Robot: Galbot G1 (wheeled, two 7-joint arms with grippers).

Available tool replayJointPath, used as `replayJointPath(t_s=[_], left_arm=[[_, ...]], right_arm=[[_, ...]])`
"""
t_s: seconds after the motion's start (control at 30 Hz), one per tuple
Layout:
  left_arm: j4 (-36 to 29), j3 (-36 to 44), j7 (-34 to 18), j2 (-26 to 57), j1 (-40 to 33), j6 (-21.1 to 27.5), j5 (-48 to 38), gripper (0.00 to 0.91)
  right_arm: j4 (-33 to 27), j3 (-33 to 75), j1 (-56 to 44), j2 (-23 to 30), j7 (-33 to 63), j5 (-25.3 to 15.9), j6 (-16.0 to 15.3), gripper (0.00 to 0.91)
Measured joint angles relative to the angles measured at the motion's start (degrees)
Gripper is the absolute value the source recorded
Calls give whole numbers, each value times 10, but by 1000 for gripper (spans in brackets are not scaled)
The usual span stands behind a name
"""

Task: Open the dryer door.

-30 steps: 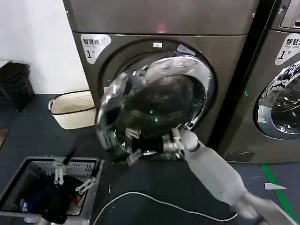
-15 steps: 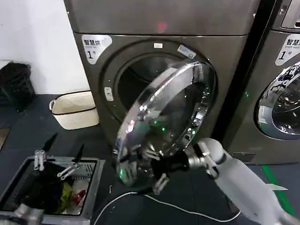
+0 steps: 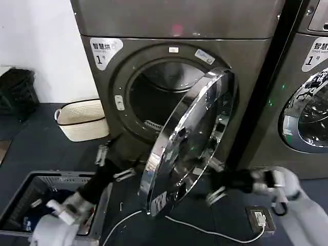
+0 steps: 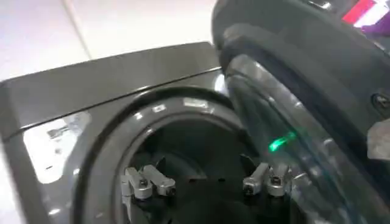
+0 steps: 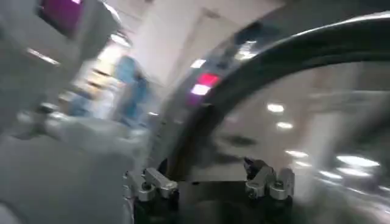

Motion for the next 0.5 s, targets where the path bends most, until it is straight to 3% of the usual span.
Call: replayJointPath(t_s=[0.13,0.3,0.4,0.5], left_arm=[[18,47,3,7,-32,-8,2,907],[37,102,3,9,-66,-20,2,907],[50,129,3,7,-86,-29,1,907],[64,155,3,5,-104,-34,1,907]], right_arm=[[39,122,-104,22,144,-61,-1,907],[108,273,-245,92,367,-185,-85,907],[126,358,-288,147,480,-221,-155,907],[127,435,-296,199,569,-261,-202,907]])
